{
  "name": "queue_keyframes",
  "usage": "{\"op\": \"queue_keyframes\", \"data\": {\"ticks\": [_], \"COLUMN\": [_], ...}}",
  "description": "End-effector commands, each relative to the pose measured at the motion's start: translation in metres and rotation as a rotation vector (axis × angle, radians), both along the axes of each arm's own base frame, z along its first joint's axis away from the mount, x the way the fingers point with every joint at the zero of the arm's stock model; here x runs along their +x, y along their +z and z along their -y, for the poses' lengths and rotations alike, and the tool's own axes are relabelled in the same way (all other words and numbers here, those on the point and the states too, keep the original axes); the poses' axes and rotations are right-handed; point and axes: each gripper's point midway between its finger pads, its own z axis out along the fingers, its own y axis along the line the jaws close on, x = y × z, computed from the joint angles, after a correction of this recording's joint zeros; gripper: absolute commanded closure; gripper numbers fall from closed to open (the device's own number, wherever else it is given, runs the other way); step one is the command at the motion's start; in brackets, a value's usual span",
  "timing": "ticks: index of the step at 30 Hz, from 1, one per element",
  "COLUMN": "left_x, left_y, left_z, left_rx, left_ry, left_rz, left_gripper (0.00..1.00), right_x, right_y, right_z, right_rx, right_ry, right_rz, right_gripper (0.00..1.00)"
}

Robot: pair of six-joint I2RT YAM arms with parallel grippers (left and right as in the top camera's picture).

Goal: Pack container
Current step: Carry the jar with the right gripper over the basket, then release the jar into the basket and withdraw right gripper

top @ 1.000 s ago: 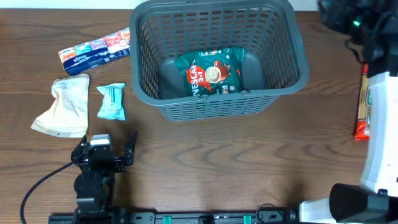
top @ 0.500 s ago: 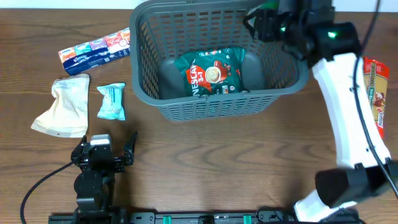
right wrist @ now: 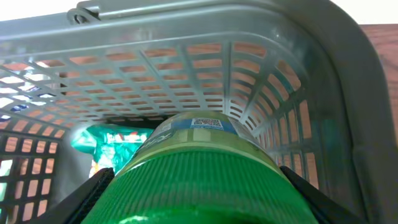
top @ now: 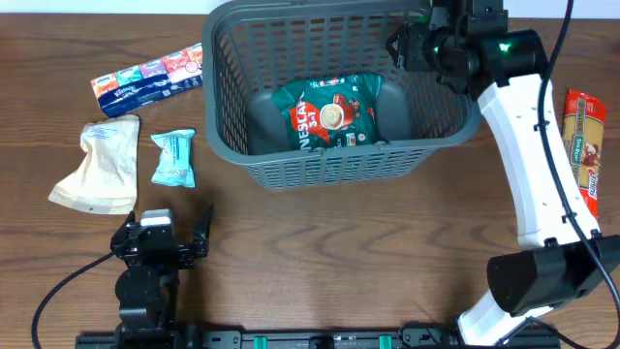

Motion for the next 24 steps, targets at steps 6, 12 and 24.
{"op": "queue_keyframes", "data": {"ticks": [6, 12, 24], "left_x": [0.0, 0.0, 0.0], "left_y": [-0.011, -0.011, -0.011], "left_z": [0.003, 0.003, 0.003], "left_rx": [0.01, 0.01, 0.01], "left_ry": [-0.017, -0.017, -0.017], "left_rz": [-0.023, -0.023, -0.023], "left_gripper": [0.01, 0.02, 0.01], "right_x": [-0.001, -0.005, -0.044], "right_y": [0.018, 0.037, 0.124], "right_z": [-0.001, 0.0, 0.042], "right_rx": [0.006, 0.015, -0.041], "right_ry": [-0.011, -0.011, -0.143], "right_rz": [0.044, 0.084, 0.288], "right_gripper": [0.28, 0.14, 0.1]}}
